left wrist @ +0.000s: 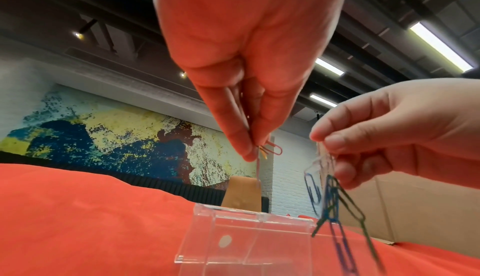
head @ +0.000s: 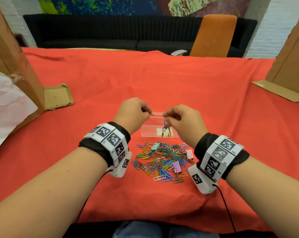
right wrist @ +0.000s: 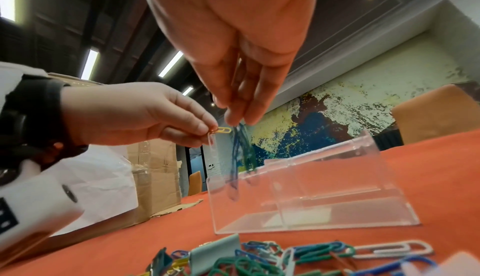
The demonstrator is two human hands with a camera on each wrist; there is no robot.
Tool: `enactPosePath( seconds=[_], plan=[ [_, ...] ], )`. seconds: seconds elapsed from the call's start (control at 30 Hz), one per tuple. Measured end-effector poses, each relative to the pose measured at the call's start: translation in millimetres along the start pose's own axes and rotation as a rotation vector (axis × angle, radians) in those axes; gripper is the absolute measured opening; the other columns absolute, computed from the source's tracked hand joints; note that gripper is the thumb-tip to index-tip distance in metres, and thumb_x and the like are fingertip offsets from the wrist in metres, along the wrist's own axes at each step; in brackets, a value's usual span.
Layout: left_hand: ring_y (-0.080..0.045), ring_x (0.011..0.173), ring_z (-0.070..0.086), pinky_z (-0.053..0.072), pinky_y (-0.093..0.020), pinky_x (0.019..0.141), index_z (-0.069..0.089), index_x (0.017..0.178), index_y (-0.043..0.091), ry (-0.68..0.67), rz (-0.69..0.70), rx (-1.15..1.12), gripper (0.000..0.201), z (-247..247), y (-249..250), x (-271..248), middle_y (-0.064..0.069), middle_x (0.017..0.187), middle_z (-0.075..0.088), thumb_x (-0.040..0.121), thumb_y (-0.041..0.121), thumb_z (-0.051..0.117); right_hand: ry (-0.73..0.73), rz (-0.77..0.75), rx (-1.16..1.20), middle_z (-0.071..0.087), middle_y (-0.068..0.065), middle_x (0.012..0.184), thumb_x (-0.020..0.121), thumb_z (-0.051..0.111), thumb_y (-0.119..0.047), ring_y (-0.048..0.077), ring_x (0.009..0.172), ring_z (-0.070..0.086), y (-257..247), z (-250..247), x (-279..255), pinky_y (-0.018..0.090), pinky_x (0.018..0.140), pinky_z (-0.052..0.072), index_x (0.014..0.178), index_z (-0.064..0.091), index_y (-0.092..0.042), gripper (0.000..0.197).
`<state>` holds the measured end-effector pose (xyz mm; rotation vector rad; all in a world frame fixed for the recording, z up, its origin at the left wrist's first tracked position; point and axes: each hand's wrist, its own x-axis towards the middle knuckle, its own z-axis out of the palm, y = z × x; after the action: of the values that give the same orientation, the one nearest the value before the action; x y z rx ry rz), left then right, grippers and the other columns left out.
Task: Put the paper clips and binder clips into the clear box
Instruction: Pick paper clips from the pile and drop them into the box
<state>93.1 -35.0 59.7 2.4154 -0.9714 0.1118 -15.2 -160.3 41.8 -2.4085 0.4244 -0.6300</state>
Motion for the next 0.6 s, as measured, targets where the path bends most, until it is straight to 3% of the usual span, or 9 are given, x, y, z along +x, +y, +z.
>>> enactPosePath(
  seconds=[0.07,0.17,0.23,0.3,0.43,0.53,0.6],
  plan=[
    [-0.02,0.102,0.061,0.035,-0.022,0.077,0.076,0.1,0.02,-0.003,-0.011,0.004,0.024,3,-1,5,-0.005,0.105,0.069,0.083,0.014,0.059,0.046,-0.031,0.015,0.068,0.006,0.087,0.084,0.062,-0.01,0.012,0.075,0.056,-2,5,3,0.02,0.072,0.039,0.093,0.074,-0.014,0.015],
    [-0.022,0.102,0.062,0.04,-0.025,0.081,0.076,0.1,0.018,-0.031,-0.024,0.013,0.025,8,-1,10,-0.006,0.105,0.072,0.083,0.012,0.059,0.08,-0.062,-0.015,0.069,0.007,0.091,0.083,0.063,-0.012,0.019,0.083,0.06,-2,15,6,0.029,0.079,0.047,0.093,0.075,-0.015,0.015],
    [-0.023,0.102,0.063,0.042,-0.025,0.081,0.076,0.099,0.017,-0.048,-0.032,0.015,0.026,13,-2,12,-0.007,0.104,0.074,0.082,0.011,0.058,0.072,-0.072,-0.042,0.069,0.007,0.093,0.083,0.063,-0.013,0.023,0.089,0.063,-3,21,10,0.026,0.08,0.044,0.094,0.075,-0.015,0.017],
    [-0.025,0.102,0.064,0.045,-0.027,0.084,0.076,0.1,0.015,-0.1,-0.035,0.021,0.026,17,-3,13,-0.009,0.104,0.074,0.082,0.01,0.058,0.017,-0.06,-0.079,0.069,0.009,0.097,0.084,0.061,-0.011,0.023,0.094,0.062,-2,24,14,0.02,0.077,0.037,0.098,0.075,-0.013,0.02],
    [-0.026,0.103,0.064,0.046,-0.029,0.085,0.074,0.103,0.015,-0.176,-0.013,0.049,0.029,23,-5,9,-0.008,0.109,0.072,0.082,0.007,0.056,-0.167,0.023,-0.146,0.071,0.005,0.11,0.088,0.052,-0.007,0.021,0.104,0.062,1,25,17,0.022,0.081,0.039,0.107,0.072,-0.014,0.029],
    [-0.025,0.1,0.063,0.041,-0.024,0.077,0.075,0.098,0.016,-0.159,0.03,0.048,0.029,23,-3,4,-0.008,0.105,0.07,0.079,0.003,0.056,-0.145,0.03,-0.149,0.067,0.004,0.094,0.085,0.051,-0.006,0.021,0.092,0.06,4,20,14,0.022,0.071,0.034,0.102,0.072,-0.015,0.028],
    [-0.024,0.096,0.064,0.038,-0.021,0.071,0.075,0.095,0.015,-0.246,0.075,0.072,0.025,24,1,-2,-0.008,0.101,0.071,0.08,0.004,0.058,-0.237,0.038,-0.234,0.058,-0.001,0.082,0.084,0.054,-0.008,0.023,0.086,0.059,4,16,12,0.021,0.067,0.032,0.098,0.072,-0.015,0.024]
  ],
)
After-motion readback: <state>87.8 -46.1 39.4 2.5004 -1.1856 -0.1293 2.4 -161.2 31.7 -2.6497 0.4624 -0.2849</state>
